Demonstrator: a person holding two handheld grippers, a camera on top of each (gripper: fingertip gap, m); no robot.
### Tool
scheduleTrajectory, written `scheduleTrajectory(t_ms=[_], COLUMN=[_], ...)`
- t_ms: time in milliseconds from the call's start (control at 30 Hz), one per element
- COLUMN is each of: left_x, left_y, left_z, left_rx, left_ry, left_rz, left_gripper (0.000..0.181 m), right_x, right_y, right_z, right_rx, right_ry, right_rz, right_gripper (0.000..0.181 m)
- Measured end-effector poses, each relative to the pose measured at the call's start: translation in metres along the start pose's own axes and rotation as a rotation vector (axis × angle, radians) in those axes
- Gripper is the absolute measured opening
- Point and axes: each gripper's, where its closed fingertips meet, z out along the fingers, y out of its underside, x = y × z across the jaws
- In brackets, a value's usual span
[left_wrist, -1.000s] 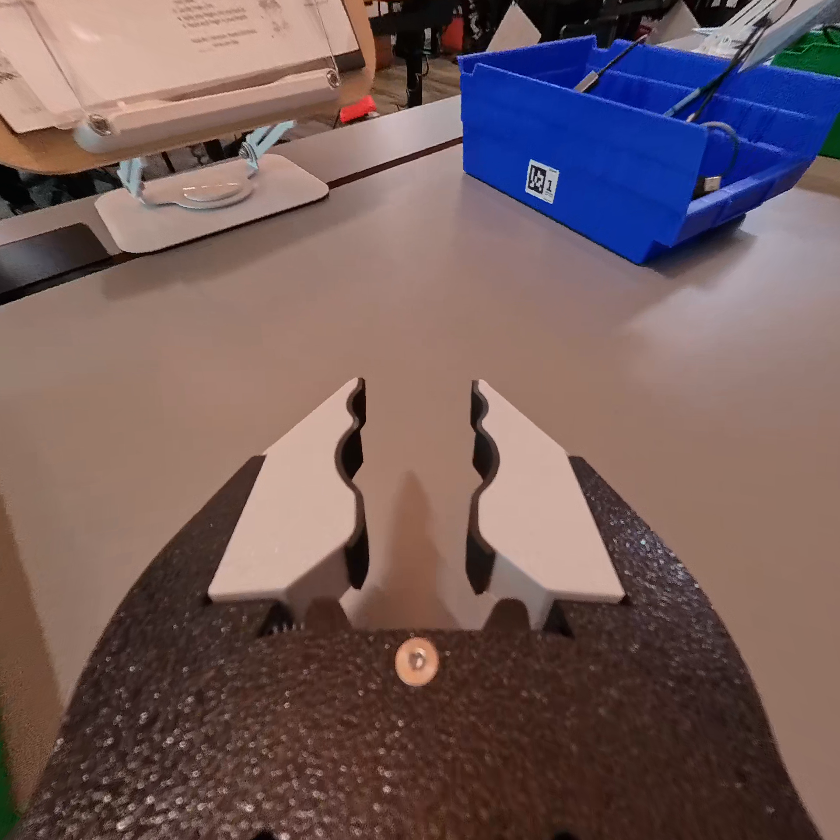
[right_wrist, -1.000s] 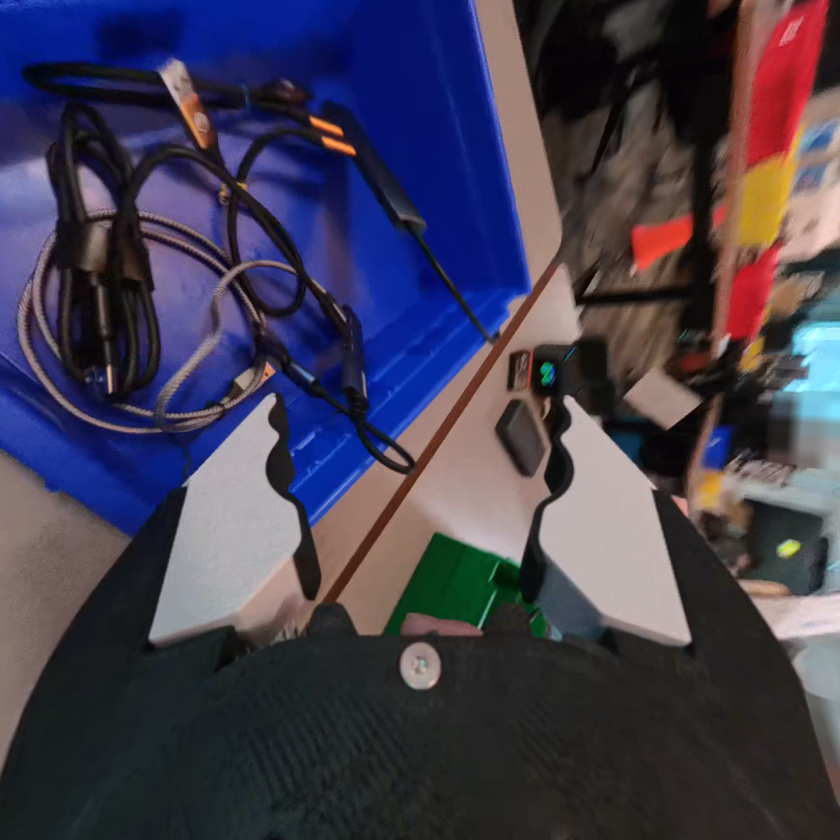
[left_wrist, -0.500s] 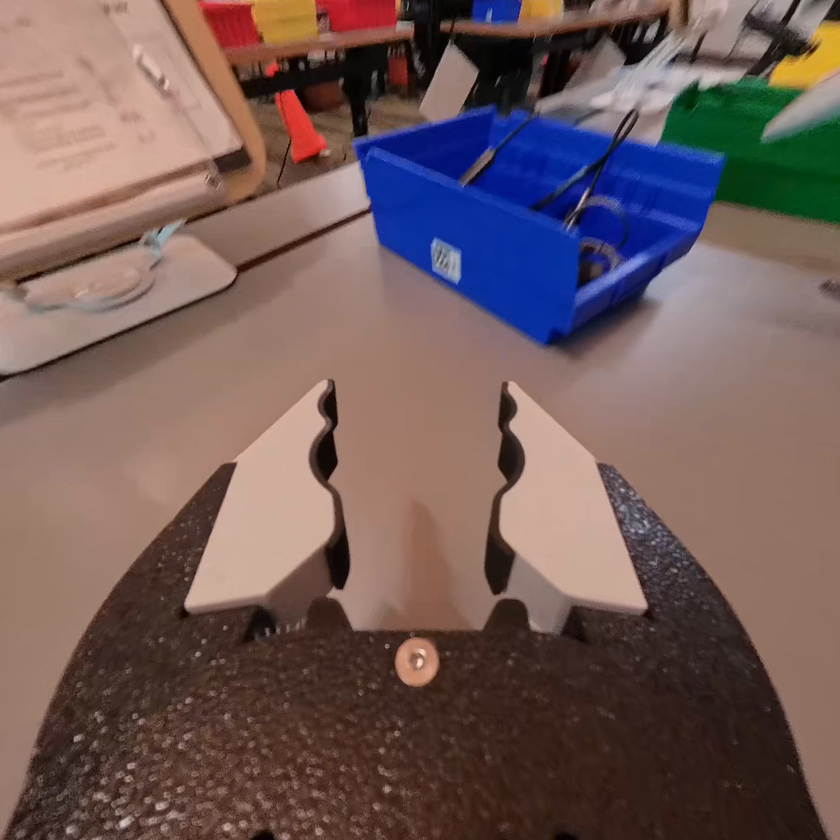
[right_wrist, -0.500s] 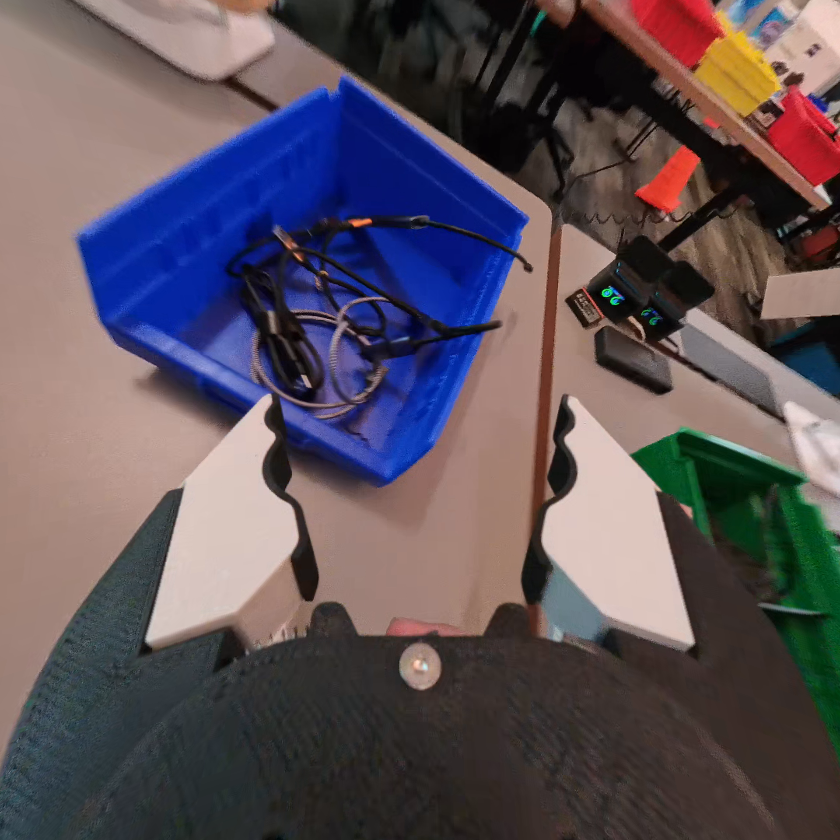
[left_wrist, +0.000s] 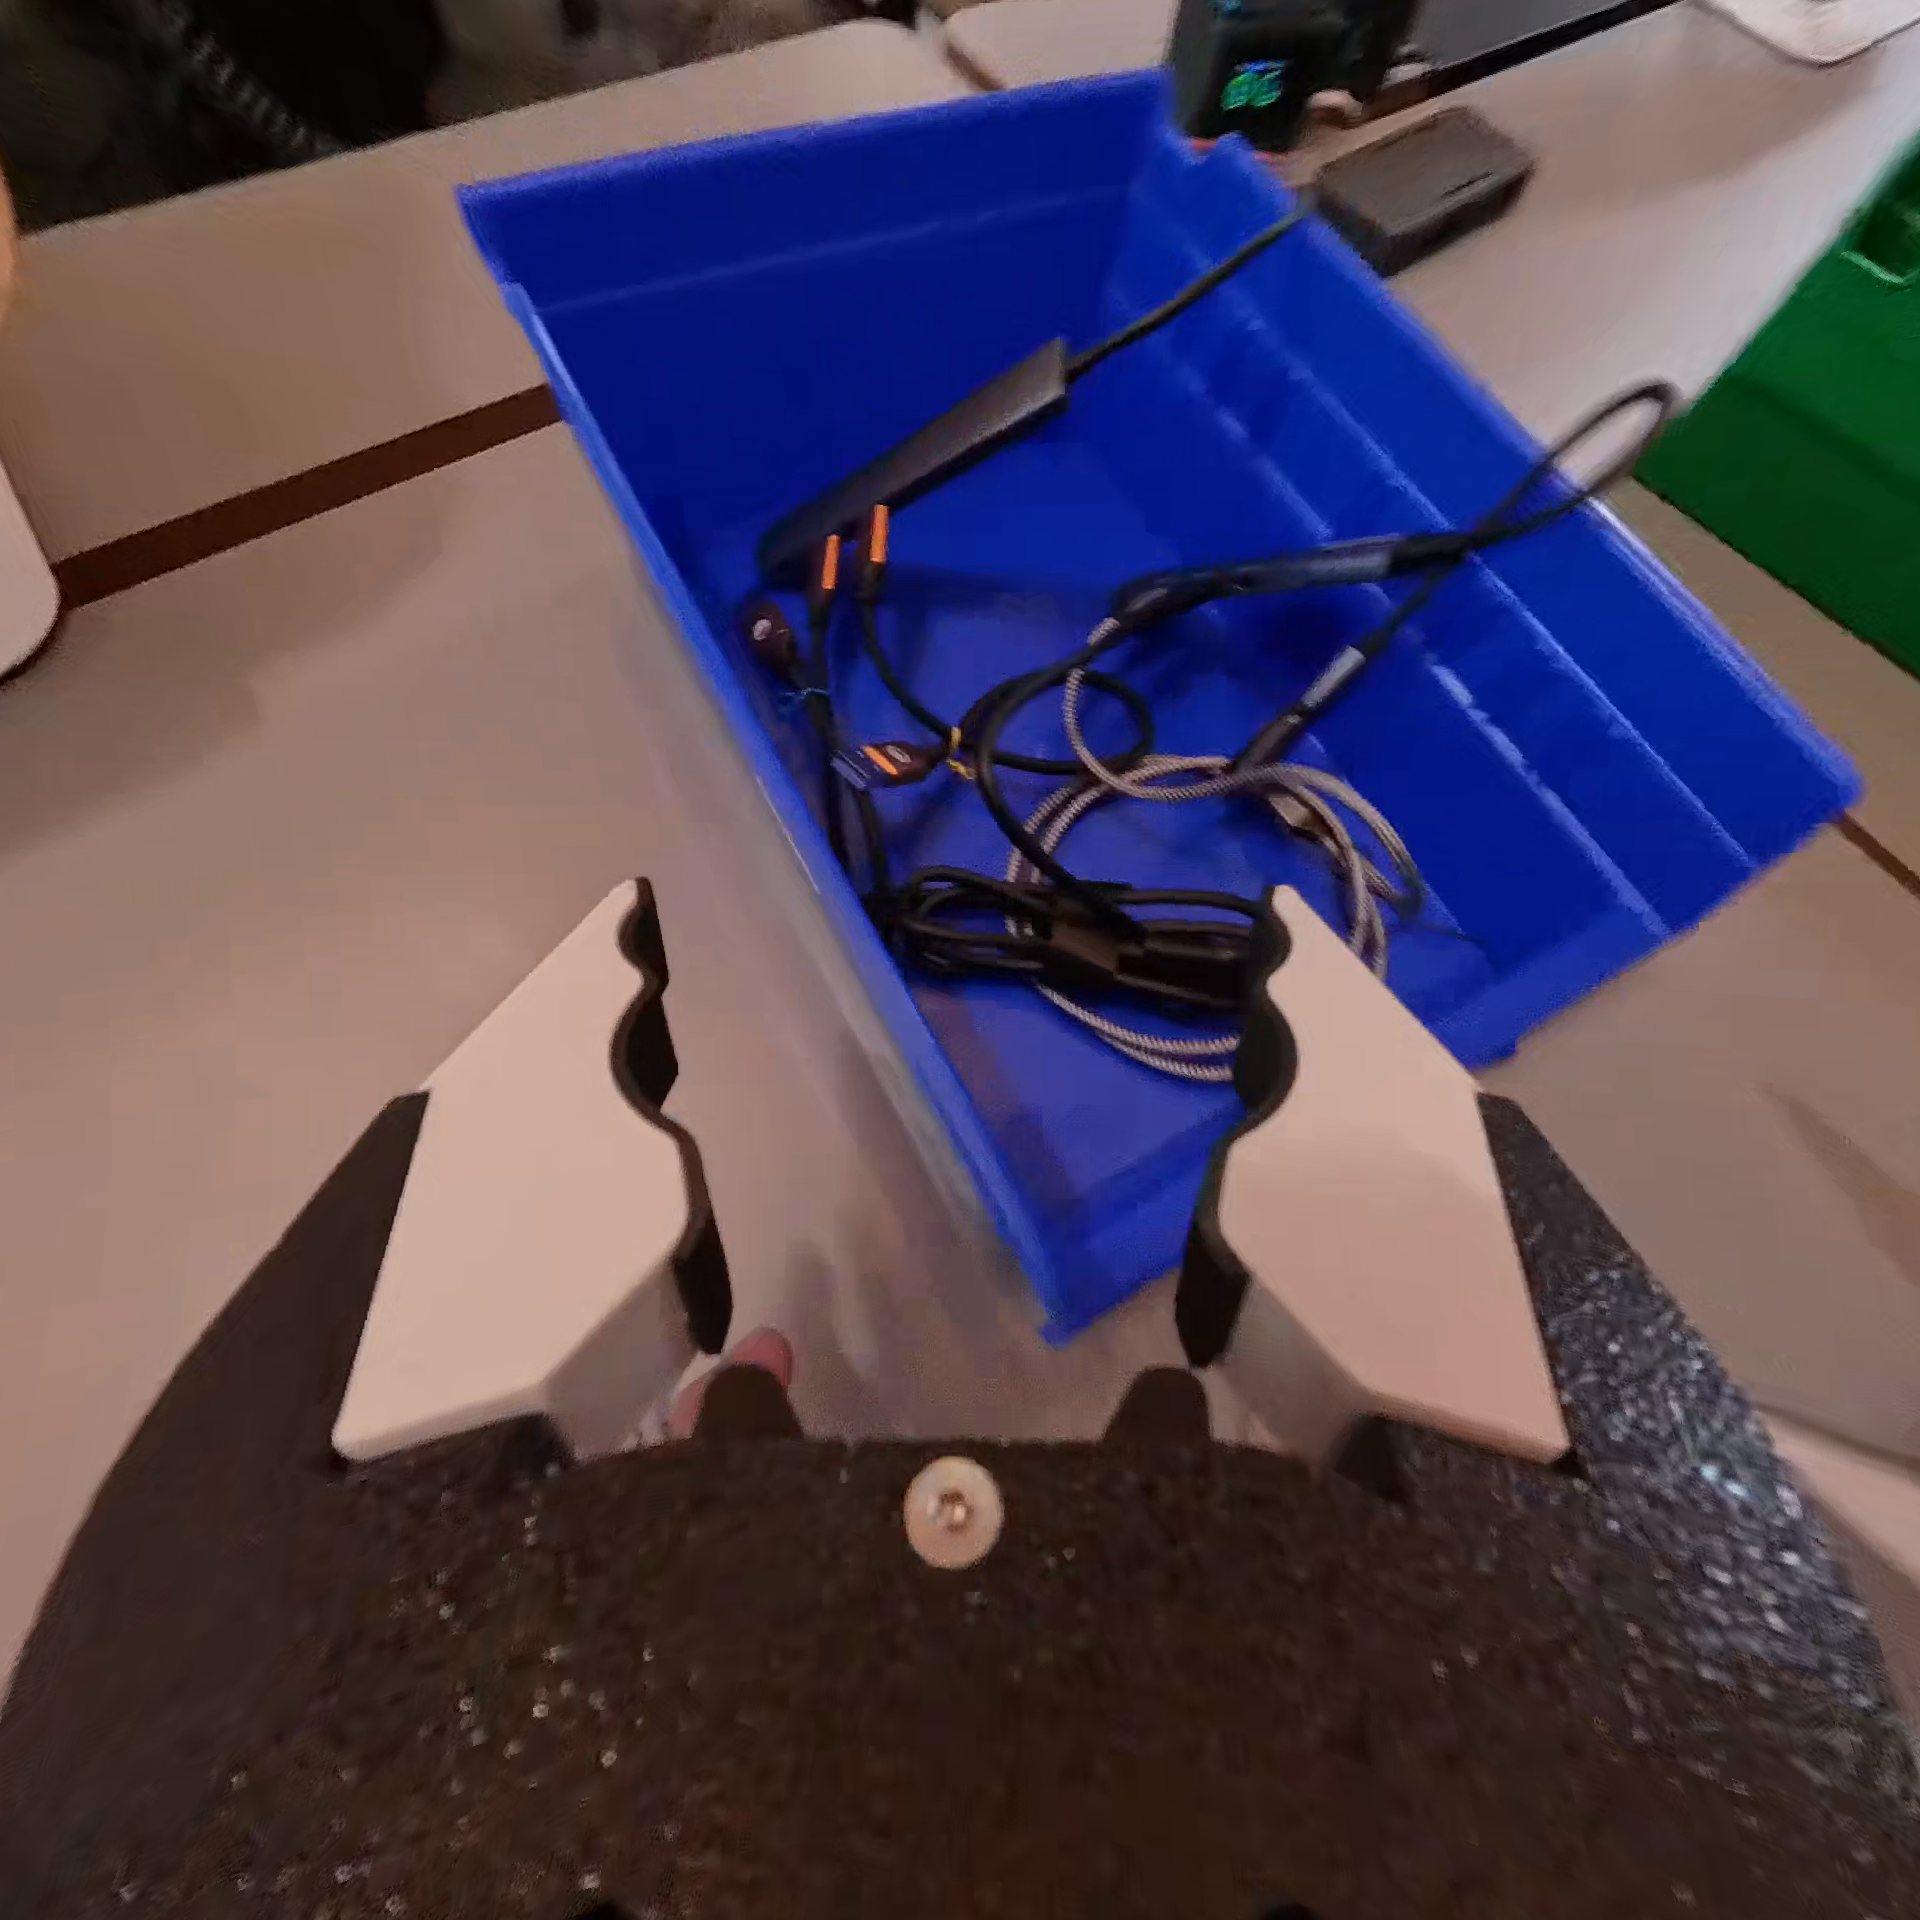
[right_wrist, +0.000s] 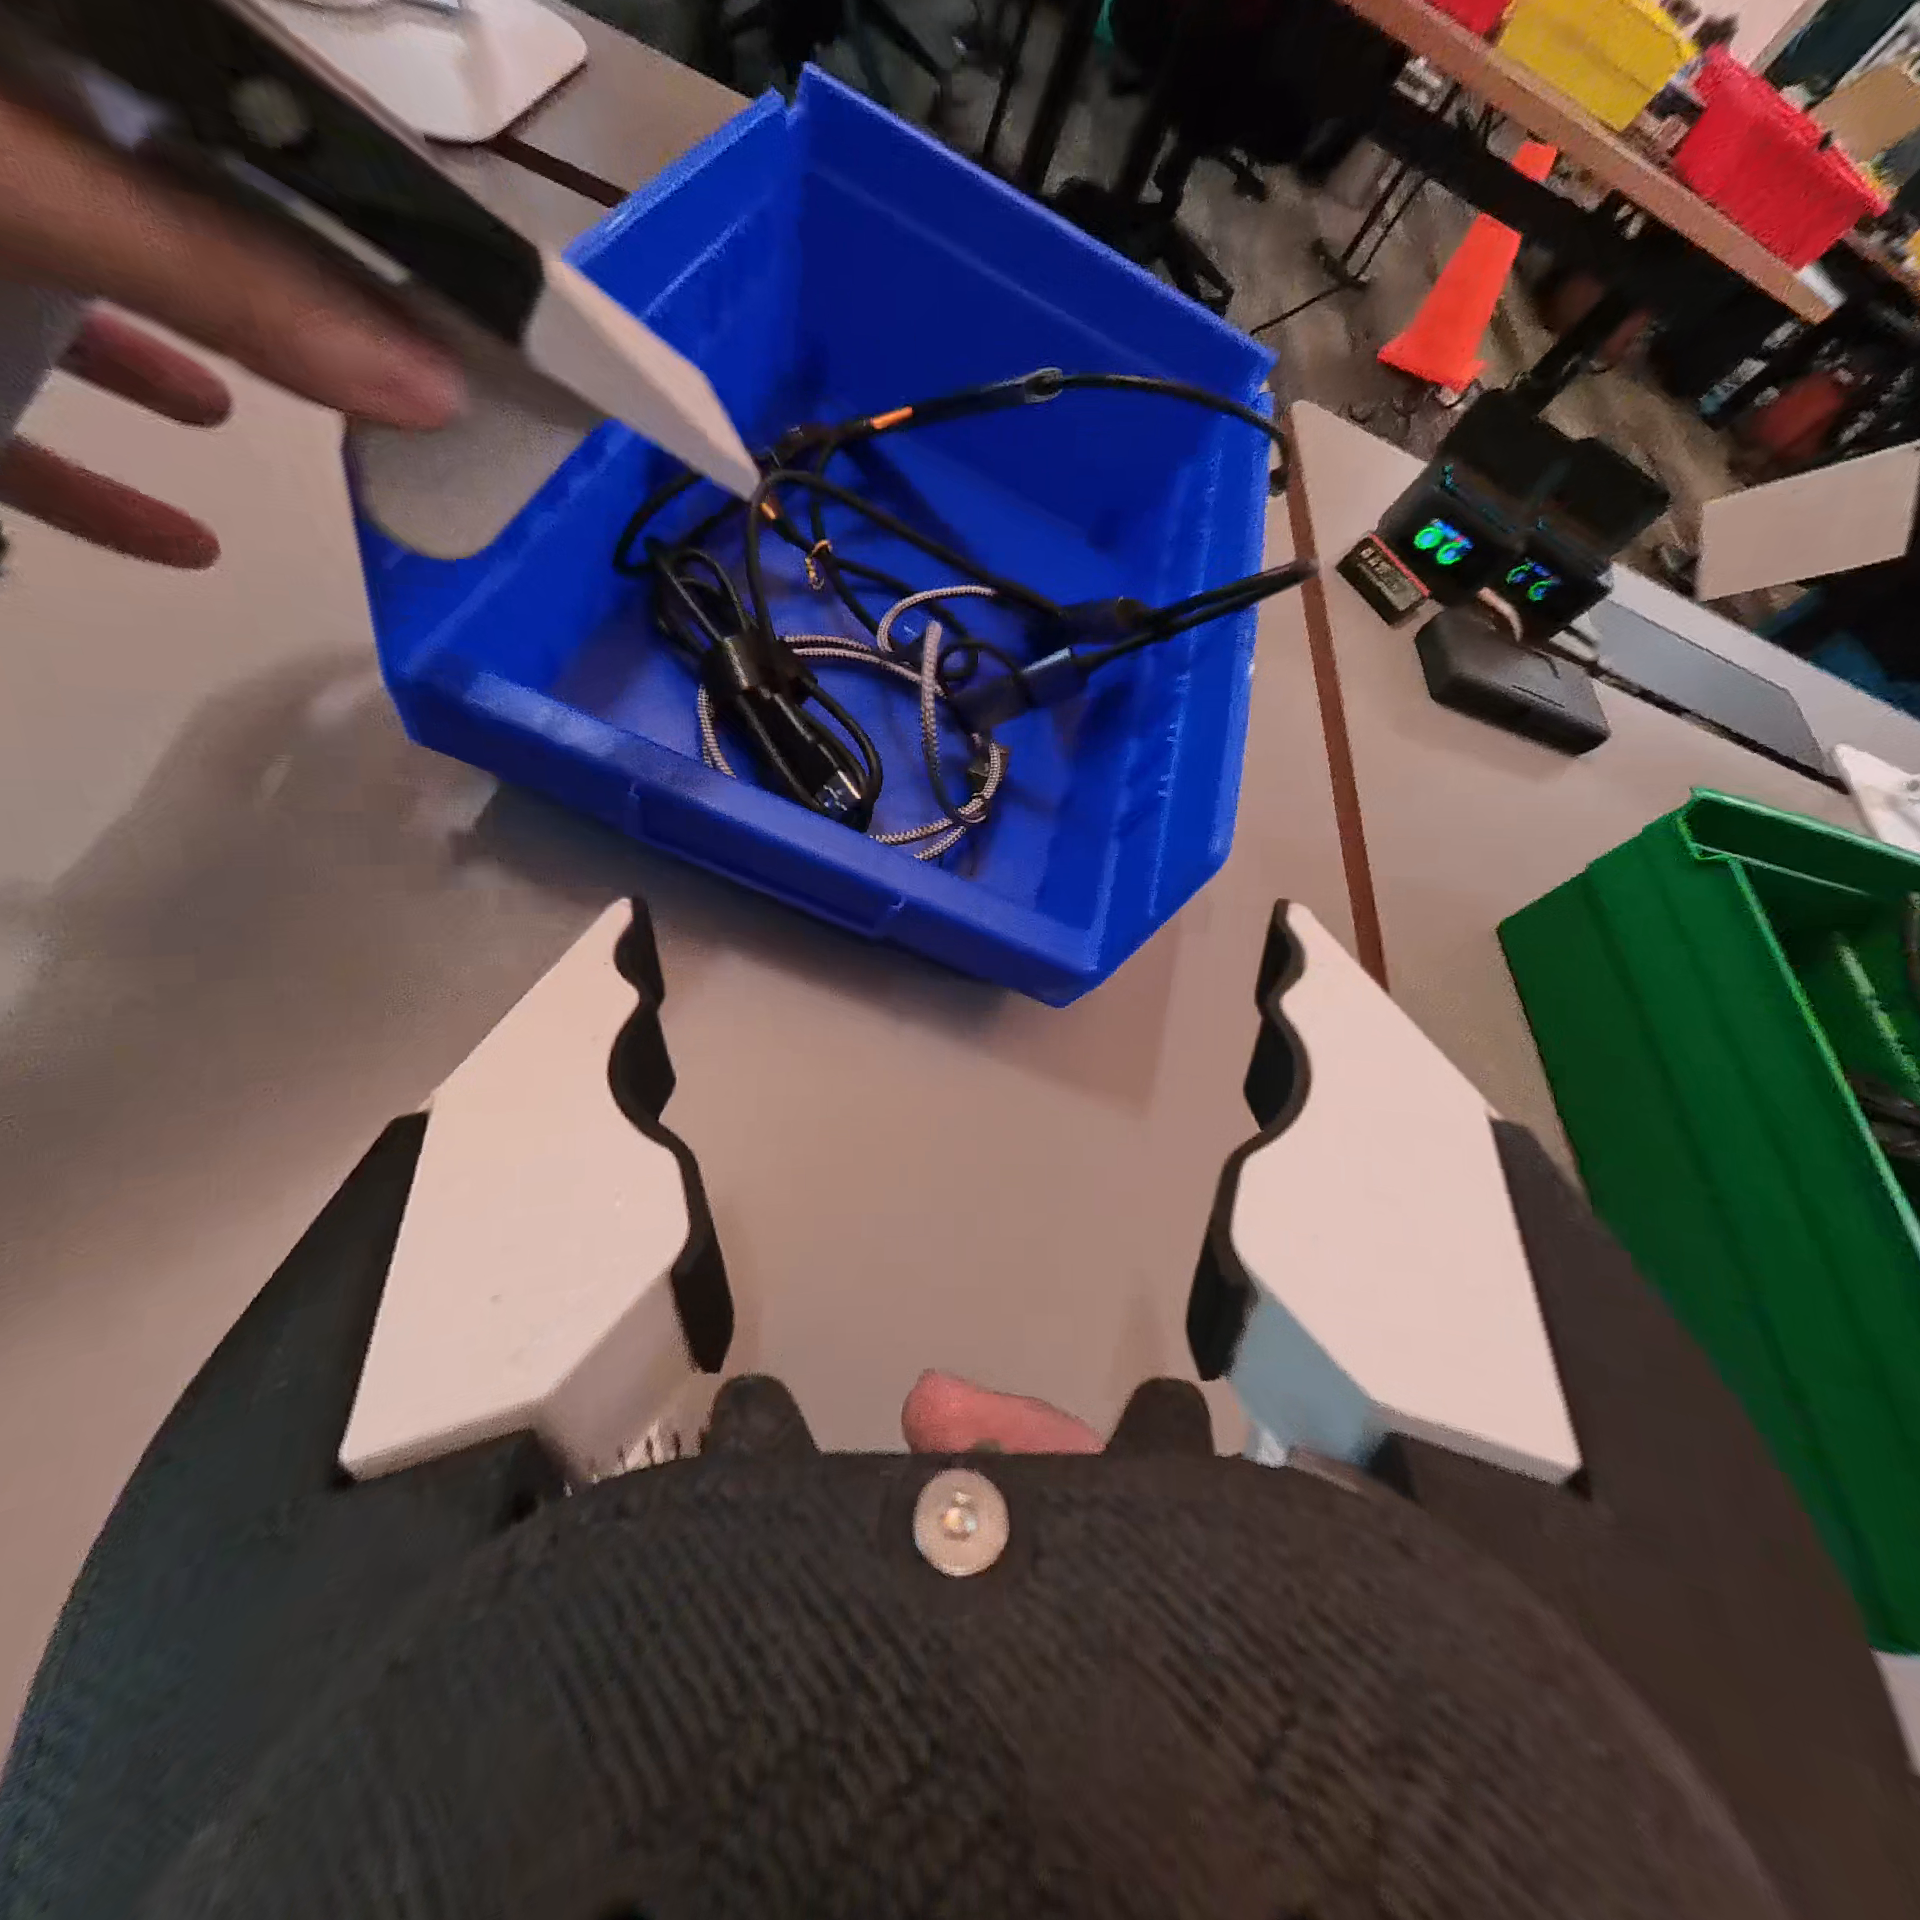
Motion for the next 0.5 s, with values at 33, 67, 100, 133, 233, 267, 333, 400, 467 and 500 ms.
scheduleTrajectory(t_ms=[33,67,100,133,233,267,333,400,467,500], left_x=[-0.003,-0.006,-0.009,-0.014,-0.027,-0.032,-0.038,-0.036,-0.023,-0.025], left_y=[-0.003,-0.003,0.000,0.002,0.017,0.025,0.032,0.034,0.033,0.032], left_z=[0.008,0.016,0.023,0.031,0.048,0.052,0.059,0.063,0.062,0.059], left_rx=[-0.027,-0.072,-0.129,-0.182,-0.330,-0.377,-0.405,-0.395,-0.370,-0.361], left_ry=[-0.020,-0.030,-0.042,-0.057,-0.117,-0.140,-0.156,-0.105,0.008,0.018], left_rz=[-0.025,-0.053,-0.076,-0.092,-0.134,-0.134,-0.128,-0.143,-0.160,-0.167], left_gripper=[0.111,0.113,0.113,0.113,0.114,0.110,0.098,0.072,0.038,0.033], right_x=[-0.001,-0.003,-0.005,-0.004,-0.002,-0.003,-0.006,-0.006,-0.005,-0.004], right_y=[0.001,0.003,0.005,0.004,-0.001,-0.003,-0.004,-0.002,-0.001,-0.001], right_z=[0.000,0.001,0.001,0.001,-0.002,-0.003,-0.002,0.000,0.001,0.001], right_rx=[-0.001,-0.015,-0.027,-0.026,0.000,0.010,0.015,0.007,0.008,0.012], right_ry=[0.009,-0.002,-0.011,-0.006,-0.001,-0.006,-0.022,-0.020,-0.019,-0.018], right_rz=[-0.020,-0.037,-0.044,-0.047,-0.045,-0.039,-0.033,-0.036,-0.038,-0.033], right_gripper=[0.117,0.117,0.117,0.117,0.116,0.116,0.115,0.115,0.114,0.114])
